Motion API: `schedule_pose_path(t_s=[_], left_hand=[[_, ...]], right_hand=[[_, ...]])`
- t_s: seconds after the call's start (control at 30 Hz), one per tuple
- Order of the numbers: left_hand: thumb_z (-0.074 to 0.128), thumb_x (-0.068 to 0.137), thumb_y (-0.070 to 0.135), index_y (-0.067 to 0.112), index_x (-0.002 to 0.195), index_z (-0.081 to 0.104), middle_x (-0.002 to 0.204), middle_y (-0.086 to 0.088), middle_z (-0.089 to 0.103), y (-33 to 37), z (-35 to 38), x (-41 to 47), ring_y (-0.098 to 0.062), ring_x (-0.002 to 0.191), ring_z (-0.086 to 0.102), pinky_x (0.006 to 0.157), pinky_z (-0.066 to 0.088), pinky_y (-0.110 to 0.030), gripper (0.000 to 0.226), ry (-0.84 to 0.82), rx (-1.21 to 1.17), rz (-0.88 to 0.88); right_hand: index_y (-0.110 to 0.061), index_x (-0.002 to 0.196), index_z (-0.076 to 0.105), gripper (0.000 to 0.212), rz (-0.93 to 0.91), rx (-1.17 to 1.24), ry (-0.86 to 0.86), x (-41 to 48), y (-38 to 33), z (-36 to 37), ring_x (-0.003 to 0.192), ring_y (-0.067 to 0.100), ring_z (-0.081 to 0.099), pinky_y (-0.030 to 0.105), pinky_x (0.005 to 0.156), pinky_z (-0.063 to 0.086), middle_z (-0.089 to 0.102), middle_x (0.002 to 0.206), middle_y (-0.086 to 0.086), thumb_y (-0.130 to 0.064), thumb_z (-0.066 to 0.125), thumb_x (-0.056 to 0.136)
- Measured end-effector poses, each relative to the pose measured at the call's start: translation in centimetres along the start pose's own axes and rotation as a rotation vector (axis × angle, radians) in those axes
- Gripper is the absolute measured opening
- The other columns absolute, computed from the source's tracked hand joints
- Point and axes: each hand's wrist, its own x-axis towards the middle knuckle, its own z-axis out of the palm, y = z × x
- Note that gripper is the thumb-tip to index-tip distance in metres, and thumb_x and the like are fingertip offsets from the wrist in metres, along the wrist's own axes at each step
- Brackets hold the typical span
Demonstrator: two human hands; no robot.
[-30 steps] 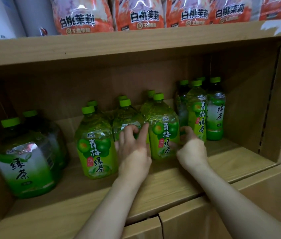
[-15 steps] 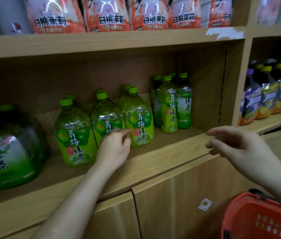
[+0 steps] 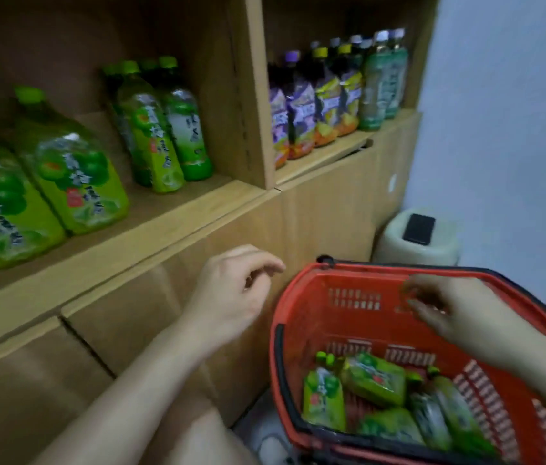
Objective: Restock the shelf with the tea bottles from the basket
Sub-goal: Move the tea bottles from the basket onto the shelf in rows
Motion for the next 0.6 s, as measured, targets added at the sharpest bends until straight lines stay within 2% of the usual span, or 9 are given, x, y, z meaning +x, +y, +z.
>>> schedule_pose_path(t_s=[0.07,0.13,0.23,0.33,0.4,0.53,0.6], left_hand=[[0.054,0.083,0.017,0.023,0.095,0.072,0.087,0.013,0.067,1.2,4.3,0.1,0.006,0.079,0.057,0.070,0.035,-0.003,0.022,-0.101,-0.022,-0.015],[0.058,0.087,0.018,0.024,0.104,0.070,0.094,0.012,0.068,1.9,8.7,0.3,0.002,0.086,0.058,0.071,0.031,0.000,0.021,-0.216,-0.013,-0.041],[0.057,0.088,0.016,0.022,0.109,0.068,0.103,0.005,0.070,2.2,15.5,0.8,-0.011,0.097,0.063,0.079,0.038,-0.013,0.024,-0.426,-0.004,-0.089],[0.052,0.090,0.019,0.023,0.109,0.068,0.108,0.004,0.070,1.7,22.0,1.2,-0.016,0.100,0.064,0.088,0.048,-0.028,0.025,-0.637,0.050,-0.165],[0.051,0.090,0.019,0.024,0.108,0.068,0.107,0.001,0.071,1.3,25.8,0.7,-0.019,0.094,0.066,0.082,0.051,-0.033,0.024,-0.770,0.040,-0.215],[0.051,0.091,0.017,0.020,0.110,0.068,0.117,0.001,0.066,0.9,32.5,-0.7,-0.019,0.100,0.063,0.081,0.045,-0.025,0.026,-0.875,-0.010,-0.305],[0.051,0.091,0.016,0.021,0.114,0.065,0.113,-0.001,0.067,1.0,35.7,-1.4,-0.018,0.081,0.062,0.066,0.042,-0.024,0.027,-0.907,-0.051,-0.337]], right_hand=[[-0.021,0.107,0.068,0.028,0.083,-0.023,-0.088,-1.6,4.0,1.4,0.091,0.018,0.069,0.029,0.081,0.050,0.073,0.094,-0.003,-0.013,0.067,0.080],[-0.015,0.115,0.065,0.033,0.165,-0.029,-0.147,-3.4,7.6,2.7,0.101,0.019,0.066,0.024,0.086,0.044,0.073,0.105,0.002,-0.013,0.064,0.082],[-0.018,0.118,0.062,0.033,0.287,0.027,-0.177,-6.2,11.9,4.5,0.107,0.020,0.063,0.029,0.089,0.047,0.070,0.111,0.002,-0.020,0.062,0.086],[-0.019,0.124,0.058,0.038,0.394,0.093,-0.168,-7.6,15.1,6.6,0.112,0.022,0.061,0.034,0.093,0.047,0.067,0.118,0.003,-0.023,0.061,0.086],[-0.020,0.131,0.051,0.047,0.450,0.121,-0.189,-7.9,16.6,8.3,0.115,0.023,0.059,0.035,0.096,0.046,0.062,0.126,0.006,-0.024,0.061,0.086],[-0.024,0.146,0.026,0.071,0.585,0.195,-0.301,-6.5,19.0,11.1,0.116,0.030,0.054,0.038,0.097,0.044,0.047,0.136,0.014,-0.029,0.062,0.085],[-0.024,0.148,0.017,0.078,0.641,0.234,-0.315,-5.0,19.9,12.5,0.115,0.032,0.054,0.036,0.095,0.043,0.043,0.138,0.017,-0.030,0.063,0.086]])
